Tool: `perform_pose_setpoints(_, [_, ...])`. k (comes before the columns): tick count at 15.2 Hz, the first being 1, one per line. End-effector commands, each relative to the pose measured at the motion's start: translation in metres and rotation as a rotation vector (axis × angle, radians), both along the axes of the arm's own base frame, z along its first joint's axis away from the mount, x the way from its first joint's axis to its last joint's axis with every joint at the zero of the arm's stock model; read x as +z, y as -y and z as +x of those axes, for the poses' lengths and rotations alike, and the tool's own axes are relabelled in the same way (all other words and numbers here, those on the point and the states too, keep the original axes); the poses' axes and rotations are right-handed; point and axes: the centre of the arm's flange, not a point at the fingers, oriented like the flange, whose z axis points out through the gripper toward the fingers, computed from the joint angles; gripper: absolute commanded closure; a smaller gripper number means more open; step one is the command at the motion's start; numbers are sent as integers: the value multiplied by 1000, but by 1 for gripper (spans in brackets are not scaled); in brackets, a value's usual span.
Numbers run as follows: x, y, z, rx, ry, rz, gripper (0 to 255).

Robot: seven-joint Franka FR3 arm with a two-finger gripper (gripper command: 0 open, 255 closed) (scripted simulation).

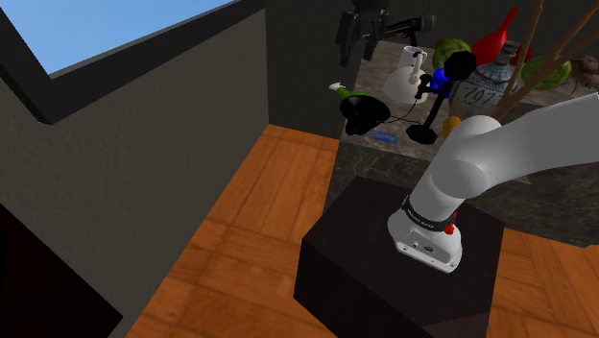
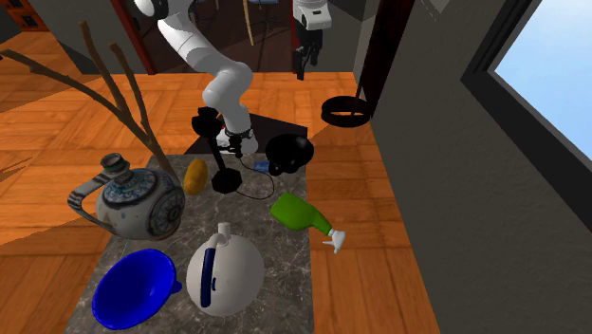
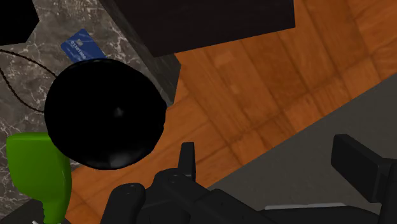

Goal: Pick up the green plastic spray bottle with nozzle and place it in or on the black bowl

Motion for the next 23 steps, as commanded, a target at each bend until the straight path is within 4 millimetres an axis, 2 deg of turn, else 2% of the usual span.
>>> perform_pose_setpoints(1, [0,0,0,0,0,0,0])
perform_pose_setpoints(23, [-162,215,98,4,37,-16,0])
